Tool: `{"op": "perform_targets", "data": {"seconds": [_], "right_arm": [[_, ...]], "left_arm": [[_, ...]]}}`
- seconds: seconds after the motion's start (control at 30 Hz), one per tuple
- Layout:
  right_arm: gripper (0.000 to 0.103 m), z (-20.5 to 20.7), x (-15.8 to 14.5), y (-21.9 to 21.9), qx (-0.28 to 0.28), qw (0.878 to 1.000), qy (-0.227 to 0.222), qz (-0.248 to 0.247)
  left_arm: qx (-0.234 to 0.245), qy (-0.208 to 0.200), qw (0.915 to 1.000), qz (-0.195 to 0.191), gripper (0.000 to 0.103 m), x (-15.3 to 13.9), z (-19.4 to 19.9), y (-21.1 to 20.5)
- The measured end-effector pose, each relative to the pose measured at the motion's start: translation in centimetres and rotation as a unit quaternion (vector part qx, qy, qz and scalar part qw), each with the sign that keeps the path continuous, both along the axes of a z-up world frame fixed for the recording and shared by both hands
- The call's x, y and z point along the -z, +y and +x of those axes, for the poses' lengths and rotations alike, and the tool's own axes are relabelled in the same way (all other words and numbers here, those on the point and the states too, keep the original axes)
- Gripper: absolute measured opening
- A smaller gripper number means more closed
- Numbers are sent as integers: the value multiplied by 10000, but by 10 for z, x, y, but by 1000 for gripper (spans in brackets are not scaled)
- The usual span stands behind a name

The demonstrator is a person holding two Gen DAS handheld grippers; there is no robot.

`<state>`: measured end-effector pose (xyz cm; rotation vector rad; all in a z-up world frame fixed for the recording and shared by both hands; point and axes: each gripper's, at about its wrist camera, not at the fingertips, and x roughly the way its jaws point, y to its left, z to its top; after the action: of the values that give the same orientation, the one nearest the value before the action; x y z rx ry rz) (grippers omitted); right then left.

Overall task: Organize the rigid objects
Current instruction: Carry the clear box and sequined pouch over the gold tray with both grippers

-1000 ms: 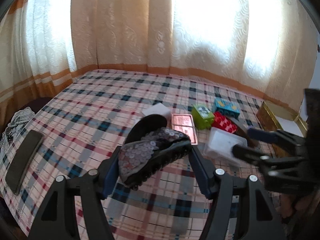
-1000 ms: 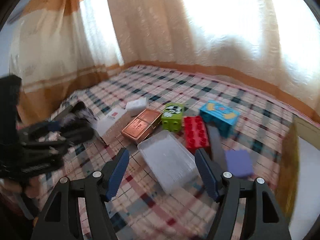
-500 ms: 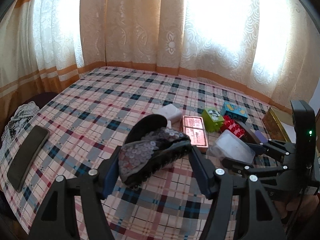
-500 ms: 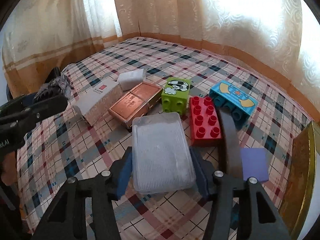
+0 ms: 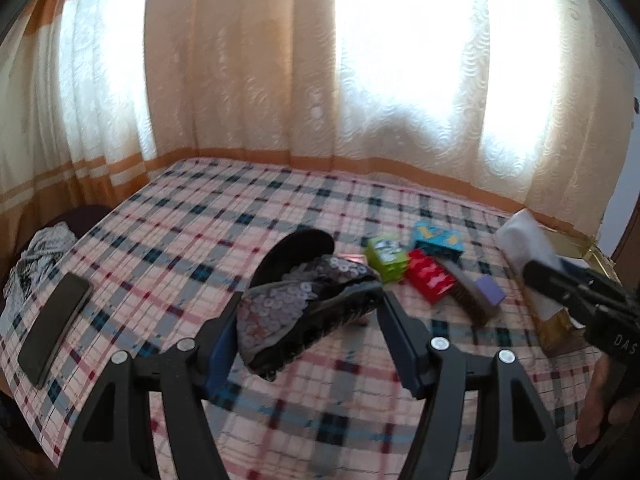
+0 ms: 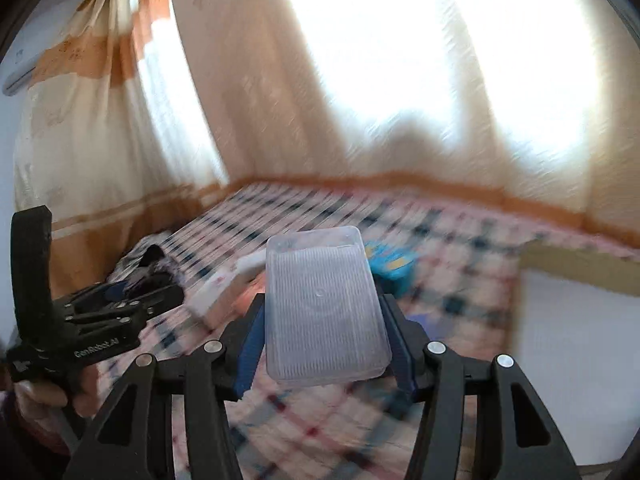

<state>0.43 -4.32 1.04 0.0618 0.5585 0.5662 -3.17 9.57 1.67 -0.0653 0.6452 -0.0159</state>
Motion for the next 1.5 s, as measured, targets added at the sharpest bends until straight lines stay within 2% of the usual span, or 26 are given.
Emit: {"op": "perform_targets", "data": {"seconds": [0.13, 0.27, 0.4, 0.8, 0.97, 1.23, 1.37, 1.5], "right_arm": [[57, -13, -6, -38, 651, 9971, -378, -54], [57, -15, -8, -76, 1209, 9915, -467, 93], [57, -15, -10, -107, 1592, 9856, -499, 288], [57, -21, 5, -194, 2754, 9602, -421, 219], [57, -21, 10, -218, 3146, 9482, -452, -11], [57, -12, 18, -244, 3583, 9331, -258, -145], [57, -9, 21, -245, 3679, 9294, -181, -247], [57, -5, 24, -239, 3623, 9312, -108, -383]], "left_arm": [[251, -144, 9996, 35, 66, -7, 4, -30], [525, -210, 9984, -10, 66, -12, 9, -62], [796, -308, 9963, 18, 66, -17, 14, -98], [1469, -394, 9883, 84, 66, -20, 27, -197], [1660, -338, 9855, 103, 66, -15, 32, -233], [1818, -288, 9827, 178, 66, -6, 38, -278], [1843, -165, 9825, 234, 66, 6, 43, -289], [1873, -110, 9818, 296, 66, 12, 45, -293]]}}
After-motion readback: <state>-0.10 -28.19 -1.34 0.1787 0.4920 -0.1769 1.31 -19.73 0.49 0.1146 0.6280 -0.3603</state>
